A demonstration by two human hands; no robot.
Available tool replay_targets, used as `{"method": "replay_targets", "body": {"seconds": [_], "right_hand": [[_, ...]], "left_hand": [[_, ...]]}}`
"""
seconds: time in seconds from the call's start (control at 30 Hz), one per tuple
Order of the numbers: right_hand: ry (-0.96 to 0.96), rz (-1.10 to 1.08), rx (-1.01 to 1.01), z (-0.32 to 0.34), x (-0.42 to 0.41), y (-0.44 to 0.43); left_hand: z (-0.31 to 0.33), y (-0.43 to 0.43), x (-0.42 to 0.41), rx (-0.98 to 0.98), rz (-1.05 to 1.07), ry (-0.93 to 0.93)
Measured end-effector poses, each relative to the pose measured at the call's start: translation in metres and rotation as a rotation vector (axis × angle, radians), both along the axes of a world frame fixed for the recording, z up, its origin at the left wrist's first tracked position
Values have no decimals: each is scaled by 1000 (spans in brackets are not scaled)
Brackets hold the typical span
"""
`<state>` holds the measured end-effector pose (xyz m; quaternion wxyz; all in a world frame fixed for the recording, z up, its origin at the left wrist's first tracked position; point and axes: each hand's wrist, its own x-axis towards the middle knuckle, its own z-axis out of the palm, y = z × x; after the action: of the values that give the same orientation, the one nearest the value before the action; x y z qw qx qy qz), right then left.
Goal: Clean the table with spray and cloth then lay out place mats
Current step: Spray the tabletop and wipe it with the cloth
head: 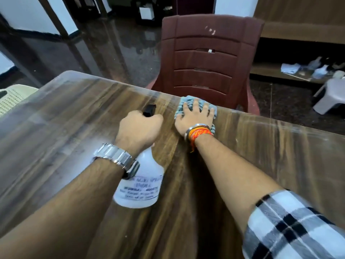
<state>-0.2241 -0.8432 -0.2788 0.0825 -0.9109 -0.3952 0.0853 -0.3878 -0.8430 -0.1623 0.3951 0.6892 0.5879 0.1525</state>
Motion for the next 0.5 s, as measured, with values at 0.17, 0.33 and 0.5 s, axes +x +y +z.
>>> {"method": "replay_targets", "body": {"seconds": [0.17, 0.33, 0.5], "right_hand": [[22, 353, 12, 3, -65, 67], [66, 184, 21, 3, -37, 54], [5, -176, -15, -2, 60, -31]], "left_hand": [[11, 11, -46, 92, 80, 3], [6, -10, -55, 55, 56, 59], [3, -29, -45, 12, 30, 2]]}}
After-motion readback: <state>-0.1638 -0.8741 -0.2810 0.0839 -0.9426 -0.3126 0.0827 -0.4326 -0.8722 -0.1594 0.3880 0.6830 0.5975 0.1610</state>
